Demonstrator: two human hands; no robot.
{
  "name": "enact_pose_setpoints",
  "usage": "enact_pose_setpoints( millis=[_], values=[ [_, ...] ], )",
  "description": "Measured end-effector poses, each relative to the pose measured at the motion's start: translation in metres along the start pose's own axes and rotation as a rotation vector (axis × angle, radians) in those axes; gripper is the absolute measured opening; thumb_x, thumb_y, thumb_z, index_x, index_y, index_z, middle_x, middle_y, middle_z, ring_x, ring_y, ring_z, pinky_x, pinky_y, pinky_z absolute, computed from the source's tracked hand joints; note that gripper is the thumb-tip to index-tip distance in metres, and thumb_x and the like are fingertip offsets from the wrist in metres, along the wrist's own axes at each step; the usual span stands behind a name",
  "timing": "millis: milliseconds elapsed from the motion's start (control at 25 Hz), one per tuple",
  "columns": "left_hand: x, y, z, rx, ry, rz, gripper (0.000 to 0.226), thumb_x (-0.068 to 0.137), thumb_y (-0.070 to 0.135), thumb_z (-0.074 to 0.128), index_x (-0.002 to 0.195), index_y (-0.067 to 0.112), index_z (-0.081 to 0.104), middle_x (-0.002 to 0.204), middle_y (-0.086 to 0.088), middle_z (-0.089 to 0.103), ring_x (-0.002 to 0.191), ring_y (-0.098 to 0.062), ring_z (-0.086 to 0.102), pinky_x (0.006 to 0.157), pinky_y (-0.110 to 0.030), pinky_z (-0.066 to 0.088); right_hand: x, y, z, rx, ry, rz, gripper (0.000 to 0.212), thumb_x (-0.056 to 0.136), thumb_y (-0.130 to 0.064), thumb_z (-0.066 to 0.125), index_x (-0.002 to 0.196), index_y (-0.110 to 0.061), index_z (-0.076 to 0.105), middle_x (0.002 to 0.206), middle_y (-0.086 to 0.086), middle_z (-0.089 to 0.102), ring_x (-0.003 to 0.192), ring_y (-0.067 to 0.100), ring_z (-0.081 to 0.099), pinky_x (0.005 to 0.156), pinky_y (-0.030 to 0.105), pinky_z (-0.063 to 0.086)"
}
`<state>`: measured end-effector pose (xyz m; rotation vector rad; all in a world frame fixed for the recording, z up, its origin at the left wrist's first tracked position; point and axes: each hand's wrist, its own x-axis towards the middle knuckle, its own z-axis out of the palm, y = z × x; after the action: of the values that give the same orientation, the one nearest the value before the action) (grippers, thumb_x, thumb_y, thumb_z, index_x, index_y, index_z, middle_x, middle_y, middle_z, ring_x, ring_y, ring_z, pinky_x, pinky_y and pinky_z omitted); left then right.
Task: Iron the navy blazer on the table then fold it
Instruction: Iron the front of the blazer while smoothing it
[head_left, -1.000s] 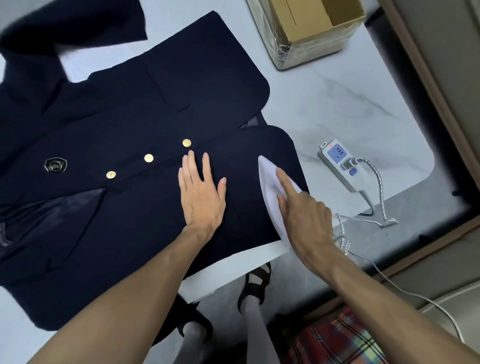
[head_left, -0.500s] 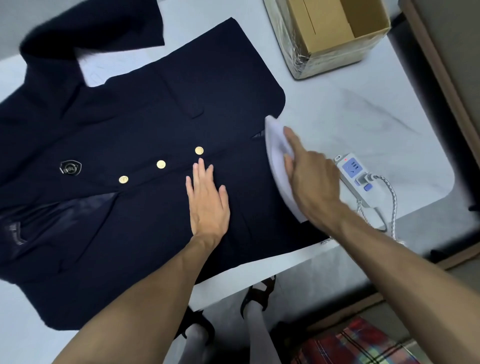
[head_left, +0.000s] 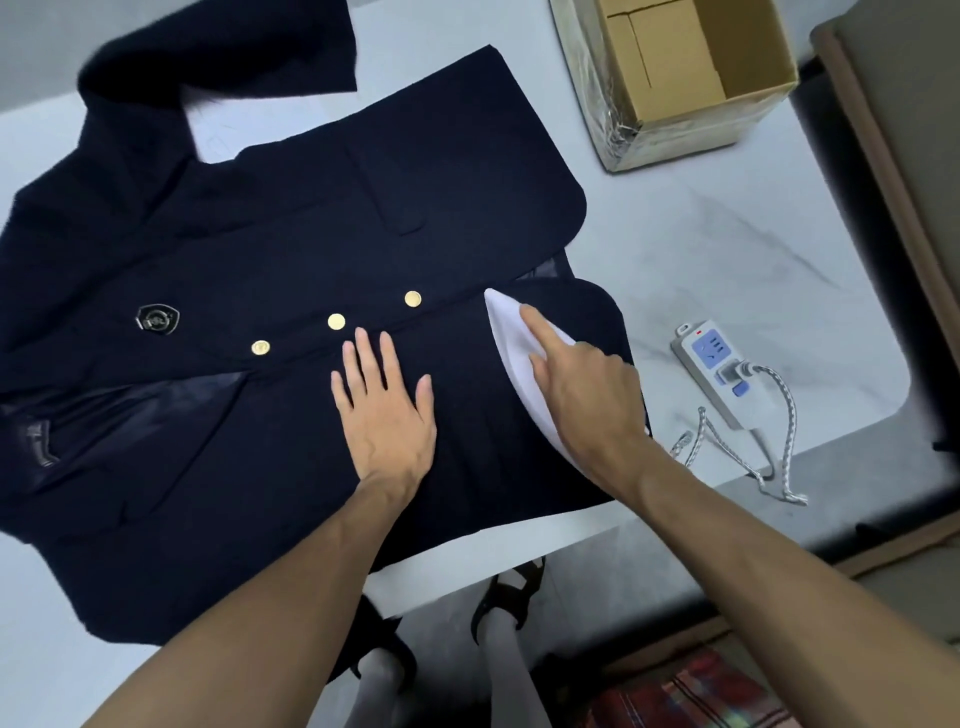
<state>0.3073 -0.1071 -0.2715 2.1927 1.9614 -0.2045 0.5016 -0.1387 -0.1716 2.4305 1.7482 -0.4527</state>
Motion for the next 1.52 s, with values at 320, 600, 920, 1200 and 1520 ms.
enact_pose_setpoints(
  millis=[320, 600, 920, 1200, 1520],
  values=[
    [-0.001, -0.001, -0.001, 0.035, -0.005, 0.002, 0.07, 0.102, 0.053, 0.014, 0.158, 0.011, 0.006, 0.166, -0.013, 0.0, 0.153, -0.028, 0.0, 0.123, -0.049, 0.01, 0.018, 0.058, -0.02, 0.226, 0.038, 0.331, 0.05, 0.103, -0.03, 0.034, 0.151, -0.037, 0.023, 0.085, 0.019, 0.061, 0.089, 0.042, 0.058, 0.07, 0.038, 0.034],
    [-0.001, -0.002, -0.002, 0.037, -0.01, 0.005, 0.068, 0.102, 0.05, 0.011, 0.158, 0.011, 0.007, 0.166, -0.012, 0.0, 0.153, -0.027, 0.0, 0.124, -0.048, 0.009, -0.016, -0.037, 0.003, -0.007, -0.037, -0.044, 0.058, 0.093, -0.028, 0.059, 0.145, -0.041, 0.038, 0.056, 0.002, 0.039, 0.037, 0.018, 0.032, 0.042, 0.024, 0.017],
    [0.0, -0.002, -0.002, 0.023, -0.021, 0.01, 0.07, 0.102, 0.052, 0.013, 0.158, 0.01, 0.007, 0.166, -0.013, -0.001, 0.153, -0.028, -0.002, 0.124, -0.048, 0.009, 0.001, 0.037, -0.01, 0.079, 0.002, 0.185, 0.051, 0.104, -0.033, 0.032, 0.152, -0.04, 0.015, 0.073, 0.006, 0.046, 0.077, 0.036, 0.06, 0.062, 0.036, 0.033],
    [-0.001, -0.001, -0.004, -0.002, -0.025, 0.01, 0.07, 0.103, 0.05, 0.014, 0.158, 0.008, 0.006, 0.166, -0.014, -0.002, 0.153, -0.026, -0.001, 0.124, -0.047, 0.008, 0.008, 0.059, -0.021, 0.22, 0.024, 0.321, 0.051, 0.103, -0.031, 0.034, 0.152, -0.037, 0.022, 0.067, 0.008, 0.05, 0.083, 0.04, 0.059, 0.065, 0.037, 0.035],
    [-0.003, -0.004, -0.004, -0.278, 0.063, -0.01, 0.054, 0.105, 0.02, 0.03, 0.155, 0.005, 0.018, 0.166, -0.008, 0.011, 0.153, -0.017, 0.007, 0.125, -0.039, 0.008, -0.021, -0.06, 0.007, -0.065, -0.034, -0.124, 0.06, 0.088, -0.033, 0.065, 0.142, -0.041, 0.042, 0.051, 0.0, 0.04, 0.037, 0.02, 0.026, 0.043, 0.025, 0.021]
  ],
)
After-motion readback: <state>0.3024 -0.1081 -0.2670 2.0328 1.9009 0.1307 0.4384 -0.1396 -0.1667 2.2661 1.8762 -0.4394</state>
